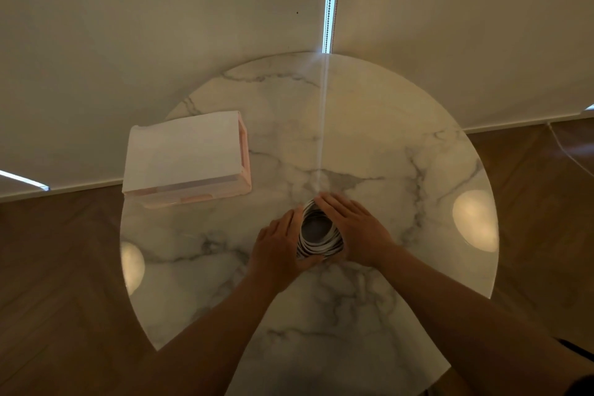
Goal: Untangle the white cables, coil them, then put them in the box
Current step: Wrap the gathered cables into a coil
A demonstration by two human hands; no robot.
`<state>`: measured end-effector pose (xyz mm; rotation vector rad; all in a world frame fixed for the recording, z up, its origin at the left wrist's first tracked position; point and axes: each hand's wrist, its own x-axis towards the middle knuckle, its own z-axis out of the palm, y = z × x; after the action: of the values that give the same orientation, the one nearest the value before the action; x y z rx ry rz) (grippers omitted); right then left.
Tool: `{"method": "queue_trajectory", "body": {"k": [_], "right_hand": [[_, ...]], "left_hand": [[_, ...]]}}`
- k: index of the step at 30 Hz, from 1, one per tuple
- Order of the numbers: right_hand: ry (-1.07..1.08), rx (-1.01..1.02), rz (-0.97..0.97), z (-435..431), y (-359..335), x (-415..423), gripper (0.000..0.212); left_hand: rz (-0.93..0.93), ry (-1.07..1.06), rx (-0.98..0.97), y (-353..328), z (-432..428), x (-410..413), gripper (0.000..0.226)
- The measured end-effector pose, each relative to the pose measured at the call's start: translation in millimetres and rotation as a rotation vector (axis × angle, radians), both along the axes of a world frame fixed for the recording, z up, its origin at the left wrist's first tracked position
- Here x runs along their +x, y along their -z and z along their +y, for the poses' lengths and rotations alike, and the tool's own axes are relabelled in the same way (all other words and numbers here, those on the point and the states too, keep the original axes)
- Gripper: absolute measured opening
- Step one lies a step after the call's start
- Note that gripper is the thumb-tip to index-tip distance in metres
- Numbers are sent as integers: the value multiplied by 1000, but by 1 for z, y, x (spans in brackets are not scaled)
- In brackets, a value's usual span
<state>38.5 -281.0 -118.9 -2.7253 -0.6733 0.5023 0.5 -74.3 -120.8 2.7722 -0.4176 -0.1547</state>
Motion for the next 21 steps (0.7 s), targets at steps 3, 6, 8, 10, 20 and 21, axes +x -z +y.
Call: {"method": "queue_trajectory", "body": {"k": [3,6,8,10,20,21], "right_hand": [[7,-29,24,5,-4,-4,125],[0,-91,43,9,-13,-6,125],[-1,-120,48,11,-18,-10,123],[4,-131,52,12,-22,-14,120],[81,-156,8,16,-35,-35,121],[105,-122,8,19,-38,-39,110]], "left_hand": [[15,3,31,-8,2,3,101],[154,1,-16,-15,4,7,108],[206,-7,-120,-16,8,6,110],[214,6,-178,-16,13,2,110],[248,-487,-593,-26,81,-21,34],[316,-636,-702,-27,91,-18,20]]}}
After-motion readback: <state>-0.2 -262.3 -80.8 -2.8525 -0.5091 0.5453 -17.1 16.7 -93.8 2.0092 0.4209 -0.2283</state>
